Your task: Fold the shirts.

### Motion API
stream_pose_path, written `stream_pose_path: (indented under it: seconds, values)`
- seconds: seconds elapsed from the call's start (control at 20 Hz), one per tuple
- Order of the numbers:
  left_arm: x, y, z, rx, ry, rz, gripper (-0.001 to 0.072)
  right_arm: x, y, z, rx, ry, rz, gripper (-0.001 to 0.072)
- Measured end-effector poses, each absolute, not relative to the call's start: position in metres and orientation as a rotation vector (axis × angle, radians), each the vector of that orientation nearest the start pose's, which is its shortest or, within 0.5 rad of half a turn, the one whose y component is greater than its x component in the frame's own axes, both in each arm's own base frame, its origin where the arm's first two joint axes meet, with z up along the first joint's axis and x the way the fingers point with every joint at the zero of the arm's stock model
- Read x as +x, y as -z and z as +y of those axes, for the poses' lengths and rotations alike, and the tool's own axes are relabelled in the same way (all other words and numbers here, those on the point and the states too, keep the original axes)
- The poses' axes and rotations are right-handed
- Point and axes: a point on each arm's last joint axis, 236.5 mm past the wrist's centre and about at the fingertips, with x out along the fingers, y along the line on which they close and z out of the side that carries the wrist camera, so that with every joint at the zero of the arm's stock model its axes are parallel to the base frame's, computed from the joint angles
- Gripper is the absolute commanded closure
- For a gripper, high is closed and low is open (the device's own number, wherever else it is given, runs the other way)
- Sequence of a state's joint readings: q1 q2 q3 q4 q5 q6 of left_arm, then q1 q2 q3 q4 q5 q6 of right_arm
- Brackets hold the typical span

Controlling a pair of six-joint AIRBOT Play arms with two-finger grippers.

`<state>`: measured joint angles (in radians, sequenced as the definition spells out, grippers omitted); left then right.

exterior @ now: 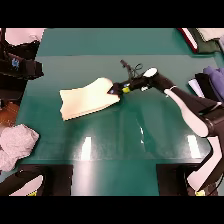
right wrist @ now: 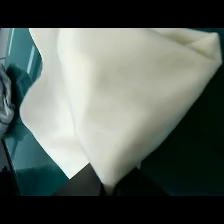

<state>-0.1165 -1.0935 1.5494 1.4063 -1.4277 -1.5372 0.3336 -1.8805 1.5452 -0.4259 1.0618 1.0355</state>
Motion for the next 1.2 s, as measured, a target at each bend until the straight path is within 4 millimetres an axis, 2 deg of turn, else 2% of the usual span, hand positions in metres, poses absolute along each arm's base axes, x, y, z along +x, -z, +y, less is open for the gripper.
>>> stream_pose_path:
  seconds: [0.15,0.25,0.35,0.5,0.7,0.8,0.9,1.0,1.1,1.2]
  values:
    - [0.361,-0.204,-0.081,-0.013,0.262,0.974,0.0679,0.469,-0.031,0.299,0.499,-0.923,1.046,0.0702]
    - [0.360,-0.204,-0.081,-0.013,0.262,0.977,0.0679,0.492,-0.054,0.247,0.466,-0.828,0.976,0.0702]
    - [0.360,-0.203,-0.081,-0.013,0.263,0.979,0.0679,0.511,-0.078,0.186,0.446,-0.718,0.902,0.0703]
    - [0.356,-0.201,-0.083,-0.017,0.271,0.996,0.0679,0.534,-0.109,0.081,0.450,-0.517,0.780,0.0703]
    - [0.349,-0.200,-0.091,-0.037,0.306,1.023,0.0679,0.549,-0.137,-0.054,0.442,-0.263,0.626,0.0703]
    - [0.346,-0.199,-0.095,-0.047,0.324,1.033,0.0679,0.552,-0.147,-0.107,0.420,-0.176,0.570,0.0703]
    - [0.343,-0.199,-0.100,-0.059,0.343,1.040,0.0679,0.555,-0.155,-0.151,0.395,-0.114,0.527,0.0703]
    - [0.340,-0.200,-0.105,-0.072,0.363,1.047,0.0679,0.558,-0.164,-0.185,0.373,-0.071,0.489,0.0703]
    - [0.339,-0.201,-0.109,-0.083,0.379,1.048,0.0680,0.561,-0.175,-0.210,0.348,-0.043,0.457,0.0703]
    - [0.338,-0.201,-0.111,-0.097,0.385,1.051,0.0679,0.562,-0.191,-0.225,0.318,-0.035,0.425,0.0703]
